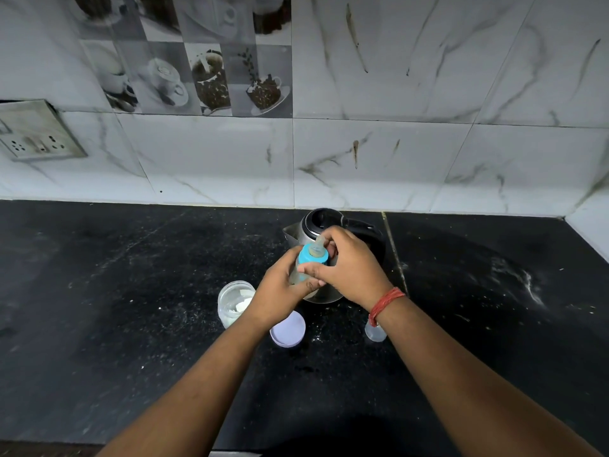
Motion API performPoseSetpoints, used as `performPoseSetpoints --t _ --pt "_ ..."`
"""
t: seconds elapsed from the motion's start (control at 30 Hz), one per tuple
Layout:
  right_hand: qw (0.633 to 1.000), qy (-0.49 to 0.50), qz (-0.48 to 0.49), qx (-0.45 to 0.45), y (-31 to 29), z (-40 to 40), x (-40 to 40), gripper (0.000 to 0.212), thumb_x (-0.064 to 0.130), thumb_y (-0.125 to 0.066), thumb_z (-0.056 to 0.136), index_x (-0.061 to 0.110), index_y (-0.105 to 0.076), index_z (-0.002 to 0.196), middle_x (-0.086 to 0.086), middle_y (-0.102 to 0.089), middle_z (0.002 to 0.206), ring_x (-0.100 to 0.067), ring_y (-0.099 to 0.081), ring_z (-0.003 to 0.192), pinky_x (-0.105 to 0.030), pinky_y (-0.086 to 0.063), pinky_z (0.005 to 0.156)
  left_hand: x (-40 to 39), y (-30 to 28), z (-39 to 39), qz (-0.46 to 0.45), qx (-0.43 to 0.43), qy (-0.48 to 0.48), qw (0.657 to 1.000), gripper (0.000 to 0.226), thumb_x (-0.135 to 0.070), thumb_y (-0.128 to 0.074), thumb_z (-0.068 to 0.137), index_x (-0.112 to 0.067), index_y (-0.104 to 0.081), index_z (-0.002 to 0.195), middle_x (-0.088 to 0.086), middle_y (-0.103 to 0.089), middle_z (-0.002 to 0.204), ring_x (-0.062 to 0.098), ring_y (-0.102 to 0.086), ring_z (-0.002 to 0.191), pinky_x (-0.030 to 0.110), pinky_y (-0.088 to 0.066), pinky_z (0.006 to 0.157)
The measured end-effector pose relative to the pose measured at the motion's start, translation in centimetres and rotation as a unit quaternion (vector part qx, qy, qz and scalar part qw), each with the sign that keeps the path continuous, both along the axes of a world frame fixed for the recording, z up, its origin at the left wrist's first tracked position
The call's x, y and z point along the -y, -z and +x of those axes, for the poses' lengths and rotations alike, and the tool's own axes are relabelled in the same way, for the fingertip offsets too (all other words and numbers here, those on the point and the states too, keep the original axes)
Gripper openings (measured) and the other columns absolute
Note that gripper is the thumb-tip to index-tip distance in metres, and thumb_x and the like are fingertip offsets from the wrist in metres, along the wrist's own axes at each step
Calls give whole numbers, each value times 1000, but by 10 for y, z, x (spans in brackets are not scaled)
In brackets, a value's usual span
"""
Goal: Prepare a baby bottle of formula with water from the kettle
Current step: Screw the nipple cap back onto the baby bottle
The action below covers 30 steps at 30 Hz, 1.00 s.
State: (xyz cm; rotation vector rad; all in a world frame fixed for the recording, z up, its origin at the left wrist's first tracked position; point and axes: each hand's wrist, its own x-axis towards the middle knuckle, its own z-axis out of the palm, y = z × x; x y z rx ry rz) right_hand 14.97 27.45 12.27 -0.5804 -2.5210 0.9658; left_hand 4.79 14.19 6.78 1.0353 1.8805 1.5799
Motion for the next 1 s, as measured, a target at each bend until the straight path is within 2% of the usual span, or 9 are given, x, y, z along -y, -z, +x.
performPoseSetpoints --t 0.1,0.2,0.27,0.37,0.43,0.53,0.63,0.8,1.0 --pt "999 34 34 8 4 -2 4 64 68 -78 63 21 -50 95 10 -56 94 -11 -56 84 -32 -52 71 -2 -2 0 1 -8 -1 1000 53 -16 -81 88 -24 -59 135 -9 -72 119 6 -67 110 23 -54 94" --pt "999 20 43 25 5 -3 3 68 73 -72 64 20 -50 100 5 -57 104 -15 -55 97 -35 -52 82 -3 -2 -3 2 -10 -5 1000 53 -20 -80 89 -25 -58 137 -9 -71 121 8 -67 113 29 -53 98" --pt "1000 -4 -18 -2 1 -2 -2 67 65 -75 69 21 -53 113 6 -57 115 -13 -57 108 -35 -52 93 -2 -4 -4 2 -18 -1 1000 54 -22 -80 89 -25 -58 137 -10 -71 122 8 -66 114 29 -53 100" --pt "995 -48 -82 3 -8 1 -8 63 34 -84 80 23 -53 134 8 -61 128 -5 -57 119 -31 -48 106 -3 -5 -6 5 -17 2 1000 56 -20 -81 88 -23 -57 139 -9 -70 124 8 -66 116 30 -53 102" --pt "993 -58 -101 0 -10 2 -9 62 22 -83 82 26 -54 137 10 -62 128 -5 -60 119 -34 -51 106 -4 -5 -7 4 -19 3 1000 58 -20 -81 88 -23 -56 140 -9 -69 127 8 -65 119 32 -52 104" --pt "993 -55 -103 -26 -10 2 -9 64 16 -83 80 29 -54 136 9 -64 127 -5 -63 118 -36 -52 105 -5 -5 -8 4 -18 3 1000 58 -21 -82 87 -26 -56 140 -11 -69 128 8 -64 120 33 -51 105" --pt "993 -57 -97 -31 -8 1 -9 66 15 -82 79 28 -52 136 10 -65 127 -5 -61 120 -36 -49 109 -5 -6 -8 5 -16 2 1000 56 -20 -82 88 -29 -58 137 -11 -70 126 7 -65 118 31 -52 103" --pt "995 -56 -84 -25 -7 1 -8 67 16 -82 79 26 -52 138 8 -65 129 -5 -60 123 -36 -47 111 -4 -10 -7 2 -21 1 1000 56 -20 -81 88 -33 -56 136 -13 -70 125 1 -65 116 20 -51 98" --pt "998 -36 -46 -23 -5 -2 -5 60 24 -87 75 25 -59 128 7 -66 121 -7 -62 114 -37 -51 102 -2 -11 -6 1 -30 0 1000 53 -21 -81 88 -33 -58 134 -10 -71 123 6 -66 115 27 -53 99"
